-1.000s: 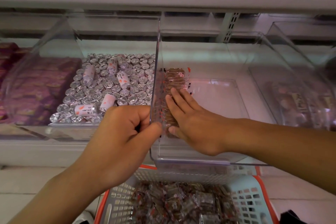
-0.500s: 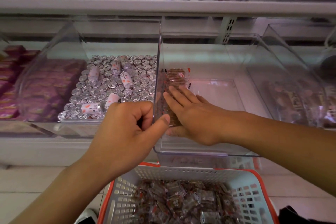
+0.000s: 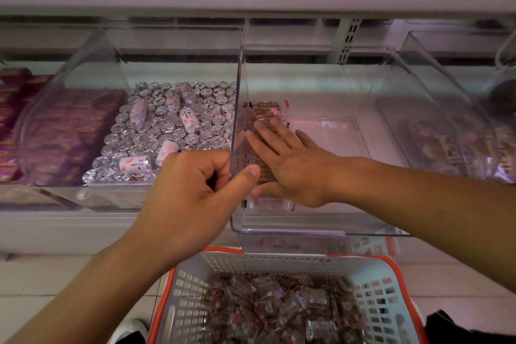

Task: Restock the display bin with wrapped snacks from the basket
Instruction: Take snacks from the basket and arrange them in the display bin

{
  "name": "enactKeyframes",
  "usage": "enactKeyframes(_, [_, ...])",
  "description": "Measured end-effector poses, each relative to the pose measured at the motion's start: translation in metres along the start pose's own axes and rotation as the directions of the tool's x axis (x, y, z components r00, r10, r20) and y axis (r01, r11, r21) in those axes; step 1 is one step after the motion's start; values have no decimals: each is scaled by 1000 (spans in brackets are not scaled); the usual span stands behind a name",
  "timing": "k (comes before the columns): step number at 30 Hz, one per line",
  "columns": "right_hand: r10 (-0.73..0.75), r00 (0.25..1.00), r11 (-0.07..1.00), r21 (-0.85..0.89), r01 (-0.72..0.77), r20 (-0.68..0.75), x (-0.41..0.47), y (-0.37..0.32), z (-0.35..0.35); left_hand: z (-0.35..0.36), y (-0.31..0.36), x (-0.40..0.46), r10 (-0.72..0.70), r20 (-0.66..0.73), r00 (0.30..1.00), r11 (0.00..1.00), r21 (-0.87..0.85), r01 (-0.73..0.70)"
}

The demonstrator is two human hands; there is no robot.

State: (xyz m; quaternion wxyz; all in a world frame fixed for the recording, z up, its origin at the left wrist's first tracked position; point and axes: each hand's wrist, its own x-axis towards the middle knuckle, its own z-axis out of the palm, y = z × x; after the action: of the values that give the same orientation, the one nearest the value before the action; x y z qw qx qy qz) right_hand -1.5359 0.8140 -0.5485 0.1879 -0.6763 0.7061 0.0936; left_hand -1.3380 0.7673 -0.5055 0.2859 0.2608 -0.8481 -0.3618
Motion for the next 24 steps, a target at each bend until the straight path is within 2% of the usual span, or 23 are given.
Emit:
enactKeyframes(5, [-11, 1000, 1000, 2, 10, 26, -4, 1, 0, -1, 0, -1, 14, 4, 1000, 1000, -21, -14])
enactKeyframes(13, [22, 999, 992, 128, -17, -38, -22, -8, -20, -10, 5, -3, 7, 10, 1000, 999, -42, -7])
enactKeyframes(15, [43, 987, 991, 135, -22, -157, -36, -13, -34, -17, 8, -6, -20, 83, 996, 995, -92, 27])
enactKeyframes(16, [42, 961, 986, 164, 3, -274, -46, -16, -39, -24, 9, -8, -36, 169, 985, 987, -150, 62])
enactKeyframes(17, [33, 895, 979, 195, 61, -446, -58, -20, -41, -32, 9, -11, -59, 290, 955, 970, -210, 123])
enactKeyframes(18, [8, 752, 971, 185, 152, -659, -73, -26, -38, -39, 6, -15, -97, 440, 893, 945, -241, 221])
enactKeyframes(19, [-21, 537, 960, 132, 245, -843, -89, -34, -31, -44, 3, -19, -162, 589, 792, 922, -195, 334])
enactKeyframes(20, [-36, 326, 950, 70, 306, -945, -105, -45, -17, -44, -1, -26, -265, 703, 660, 905, -55, 422])
enactKeyframes(21, [-26, 198, 937, 45, 348, -980, -118, -57, 6, -38, -7, -33, -393, 764, 512, 878, 148, 455])
enactKeyframes(22, [-14, 193, 923, 62, 380, -981, -128, -70, 34, -26, -16, -42, -529, 767, 363, 823, 359, 440])
enactKeyframes(23, [-16, 267, 913, 94, 396, -964, -132, -81, 65, -8, -29, -53, -645, 728, 230, 745, 534, 399])
enactKeyframes(24, [-21, 398, 912, 145, 384, -917, -132, -90, 100, 13, -43, -68, -726, 675, 133, 670, 651, 356])
